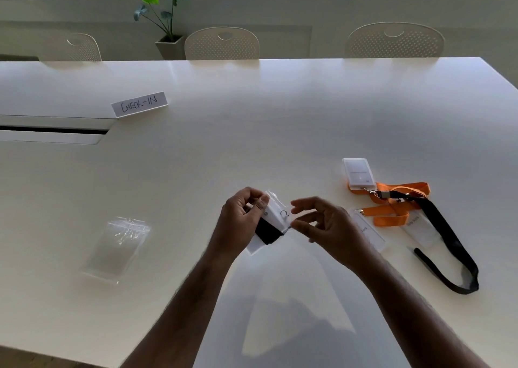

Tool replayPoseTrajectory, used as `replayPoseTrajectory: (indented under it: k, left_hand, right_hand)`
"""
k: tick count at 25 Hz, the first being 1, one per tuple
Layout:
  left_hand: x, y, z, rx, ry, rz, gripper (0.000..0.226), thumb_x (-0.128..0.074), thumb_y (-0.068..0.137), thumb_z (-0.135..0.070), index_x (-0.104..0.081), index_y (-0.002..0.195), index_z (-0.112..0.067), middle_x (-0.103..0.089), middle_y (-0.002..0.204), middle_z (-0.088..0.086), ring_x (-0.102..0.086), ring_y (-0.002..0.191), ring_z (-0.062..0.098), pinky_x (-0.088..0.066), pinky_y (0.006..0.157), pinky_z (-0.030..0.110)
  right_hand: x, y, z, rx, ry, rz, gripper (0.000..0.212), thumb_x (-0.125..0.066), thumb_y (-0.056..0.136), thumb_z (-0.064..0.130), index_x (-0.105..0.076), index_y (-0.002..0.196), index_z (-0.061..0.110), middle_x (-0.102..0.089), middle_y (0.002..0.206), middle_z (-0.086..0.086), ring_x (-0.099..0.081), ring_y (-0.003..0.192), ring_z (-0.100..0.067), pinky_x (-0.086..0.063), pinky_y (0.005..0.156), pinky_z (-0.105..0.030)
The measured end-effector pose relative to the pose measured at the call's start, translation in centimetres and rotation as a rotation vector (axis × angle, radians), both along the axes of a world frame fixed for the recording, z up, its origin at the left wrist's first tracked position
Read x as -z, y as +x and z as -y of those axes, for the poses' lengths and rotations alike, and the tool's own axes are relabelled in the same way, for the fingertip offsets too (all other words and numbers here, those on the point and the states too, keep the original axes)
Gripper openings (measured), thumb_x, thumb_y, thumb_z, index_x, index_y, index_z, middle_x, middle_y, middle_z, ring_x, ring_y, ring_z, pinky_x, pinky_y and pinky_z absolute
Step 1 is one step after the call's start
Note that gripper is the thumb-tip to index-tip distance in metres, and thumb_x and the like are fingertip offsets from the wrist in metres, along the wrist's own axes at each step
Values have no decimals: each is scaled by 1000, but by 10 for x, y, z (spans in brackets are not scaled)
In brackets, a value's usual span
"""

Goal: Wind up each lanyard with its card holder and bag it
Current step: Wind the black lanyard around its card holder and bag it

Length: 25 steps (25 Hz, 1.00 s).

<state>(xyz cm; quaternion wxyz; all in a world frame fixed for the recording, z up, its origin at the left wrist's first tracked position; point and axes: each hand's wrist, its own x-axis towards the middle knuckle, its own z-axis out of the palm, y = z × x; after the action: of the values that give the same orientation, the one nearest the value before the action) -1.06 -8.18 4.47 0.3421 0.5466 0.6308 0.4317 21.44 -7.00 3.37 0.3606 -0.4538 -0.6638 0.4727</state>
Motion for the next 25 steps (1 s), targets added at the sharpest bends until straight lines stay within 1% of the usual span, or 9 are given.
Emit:
replayPoseTrajectory:
  k: [2,6,9,13,17,19,20,23,25]
  left_hand:
    - [3,-2,0,-8,-19,30,12,-63,103,-35,-70,96,-28,-72,86,-10,-65,77,2,-59,70,31]
    - [9,0,1,-13,-32,48,12,-60,105,-37,-67,99,-30,-73,95,-6,-69,88,12,-61,74,35]
    - [12,0,2,-5,-27,74,12,-59,106,-37,-67,101,-30,-73,98,-4,-69,92,17,-61,76,36]
    - [12,0,4,74,-23,84,12,-58,106,-42,-66,105,-33,-73,97,-5,-69,92,19,-62,78,39]
    - [9,-1,5,99,15,67,13,-61,103,-45,-68,97,-37,-73,90,-8,-68,82,10,-58,69,27]
    - [8,-1,4,101,40,57,14,-61,103,-45,-67,96,-35,-72,88,-8,-65,78,6,-56,67,23]
    - [9,0,4,103,49,62,14,-60,103,-44,-66,96,-33,-71,87,-7,-65,78,8,-56,68,25]
    - [12,4,2,110,69,94,13,-60,105,-35,-65,96,-28,-70,87,0,-65,84,28,-58,72,38]
    - [14,6,0,111,75,98,13,-60,106,-34,-65,95,-28,-70,89,1,-65,85,28,-58,74,38]
  right_hand:
    - [-1,0,1,-33,57,36,39,-83,90,13,-70,121,33,-75,113,9,-76,98,-8,-59,68,-23]
    - [-2,-2,-1,4,138,49,46,-84,89,9,-69,117,42,-72,110,9,-75,96,-9,-60,72,-22]
    - [-2,-2,-2,18,142,30,44,-83,89,6,-70,119,36,-73,111,6,-74,95,-10,-61,73,-25]
    - [-9,1,-2,3,112,33,40,-83,88,1,-73,120,23,-72,112,-2,-72,88,-4,-56,69,-16]
    - [-20,5,-1,22,136,117,36,-83,88,4,-73,119,20,-73,108,1,-68,80,8,-46,63,-4]
    - [-23,6,-1,12,151,150,34,-83,89,6,-73,119,20,-72,107,3,-67,82,11,-45,63,-3]
    - [-22,6,-1,19,172,159,33,-83,90,6,-73,118,20,-72,107,4,-66,83,13,-45,63,-2]
    - [-13,4,-2,90,251,138,28,-81,92,11,-74,118,19,-68,112,6,-65,100,6,-49,71,-8]
    - [-3,4,-5,116,228,147,30,-78,95,20,-71,124,23,-67,120,8,-64,112,3,-54,77,-14]
